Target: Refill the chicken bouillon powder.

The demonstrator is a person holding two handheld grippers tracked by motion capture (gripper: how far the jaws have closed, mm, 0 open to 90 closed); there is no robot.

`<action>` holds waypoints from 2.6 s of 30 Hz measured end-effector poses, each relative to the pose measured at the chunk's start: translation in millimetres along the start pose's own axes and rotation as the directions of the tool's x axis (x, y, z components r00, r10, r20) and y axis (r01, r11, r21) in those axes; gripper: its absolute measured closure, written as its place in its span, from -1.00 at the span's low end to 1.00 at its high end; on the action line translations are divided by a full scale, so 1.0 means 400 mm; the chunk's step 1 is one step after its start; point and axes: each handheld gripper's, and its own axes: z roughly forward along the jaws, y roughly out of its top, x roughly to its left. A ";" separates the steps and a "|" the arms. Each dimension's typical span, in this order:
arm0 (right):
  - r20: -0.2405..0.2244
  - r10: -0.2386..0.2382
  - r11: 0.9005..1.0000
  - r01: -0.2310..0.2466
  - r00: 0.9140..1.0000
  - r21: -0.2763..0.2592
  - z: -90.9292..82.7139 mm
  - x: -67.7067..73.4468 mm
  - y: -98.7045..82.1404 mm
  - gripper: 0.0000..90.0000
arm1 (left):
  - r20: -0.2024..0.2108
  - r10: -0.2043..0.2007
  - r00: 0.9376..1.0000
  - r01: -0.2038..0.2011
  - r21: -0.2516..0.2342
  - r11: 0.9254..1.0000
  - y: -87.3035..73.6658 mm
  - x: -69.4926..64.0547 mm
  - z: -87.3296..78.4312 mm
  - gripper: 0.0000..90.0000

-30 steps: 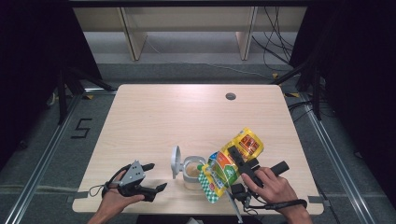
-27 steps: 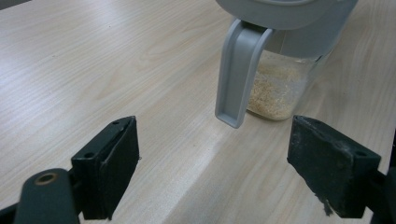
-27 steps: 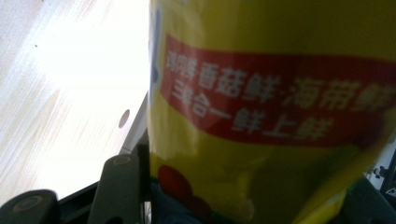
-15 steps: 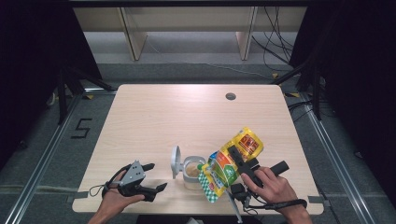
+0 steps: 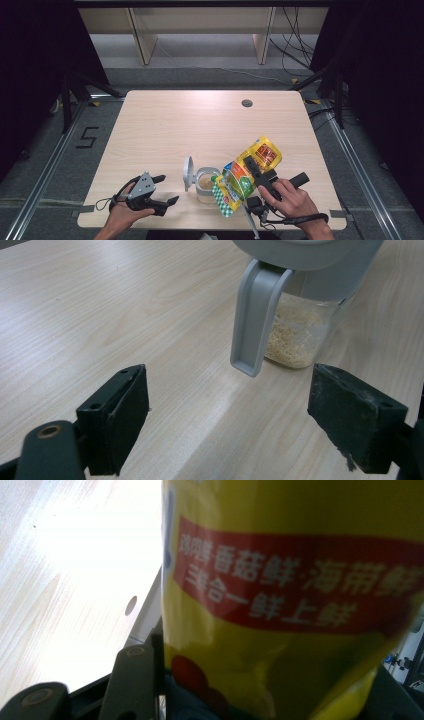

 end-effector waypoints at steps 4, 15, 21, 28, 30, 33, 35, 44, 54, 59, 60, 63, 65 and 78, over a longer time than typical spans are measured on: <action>0.004 -0.001 1.000 0.001 1.000 0.003 -0.002 0.001 0.002 0.14 | -0.001 0.000 1.000 0.000 0.000 1.000 0.000 0.000 0.000 -0.64; -0.013 -0.065 0.997 0.065 0.998 0.029 -0.001 -0.008 -0.004 0.14 | -0.003 -0.037 0.999 0.037 -0.009 0.999 -0.002 -0.007 0.004 -0.64; -0.007 -0.002 1.000 0.002 1.000 -0.005 0.004 0.000 0.005 0.14 | 0.000 -0.014 1.000 0.014 -0.002 1.000 -0.002 -0.003 0.003 -0.64; -0.014 -0.042 0.999 0.042 0.999 0.024 0.005 -0.008 -0.005 0.14 | -0.005 0.002 1.000 -0.002 0.006 1.000 -0.001 0.001 0.002 -0.64; -0.014 0.008 1.000 -0.008 1.000 -0.002 0.007 0.001 0.002 0.15 | -0.006 0.002 1.000 -0.002 0.007 1.000 -0.001 0.000 0.002 -0.64; -0.014 0.012 1.000 -0.012 1.000 0.003 0.009 0.004 0.003 0.15 | -0.001 -0.030 1.000 0.030 -0.006 1.000 -0.002 -0.004 0.001 -0.64; -0.020 0.005 1.000 -0.005 1.000 -0.002 0.010 0.003 0.002 0.15 | -0.003 -0.011 1.000 0.011 0.003 1.000 -0.002 0.000 0.000 -0.64; -0.026 -0.018 1.000 0.018 0.999 -0.012 0.012 0.000 -0.002 0.15 | -0.004 0.006 1.000 -0.006 0.006 1.000 -0.002 0.001 0.003 -0.64; -0.015 0.016 1.000 -0.016 1.000 0.001 0.004 0.001 -0.004 0.15 | -0.018 -0.016 1.000 0.016 -0.001 1.000 -0.002 -0.002 -0.001 -0.64; -0.021 0.007 1.000 -0.007 1.000 0.002 0.006 0.003 -0.005 0.15 | -0.008 0.002 1.000 -0.002 0.004 1.000 -0.002 0.000 0.001 -0.64; -0.021 0.010 1.000 -0.010 1.000 0.002 0.006 0.003 -0.004 0.15 | -0.004 -0.031 1.000 0.031 -0.003 1.000 -0.003 -0.007 0.003 -0.64; -0.019 0.009 1.000 -0.009 1.000 0.004 0.005 0.003 -0.006 0.15 | -0.008 -0.022 1.000 0.022 -0.004 1.000 -0.002 -0.005 0.002 -0.64; -0.020 -0.003 1.000 0.003 1.000 -0.004 0.008 0.001 -0.008 0.15 | -0.005 0.003 1.000 -0.003 0.000 1.000 -0.001 0.000 0.001 -0.64; -0.016 -0.006 1.000 0.006 1.000 -0.010 0.013 0.001 -0.013 0.15 | -0.010 -0.019 1.000 0.019 -0.002 1.000 -0.002 -0.007 0.000 -0.64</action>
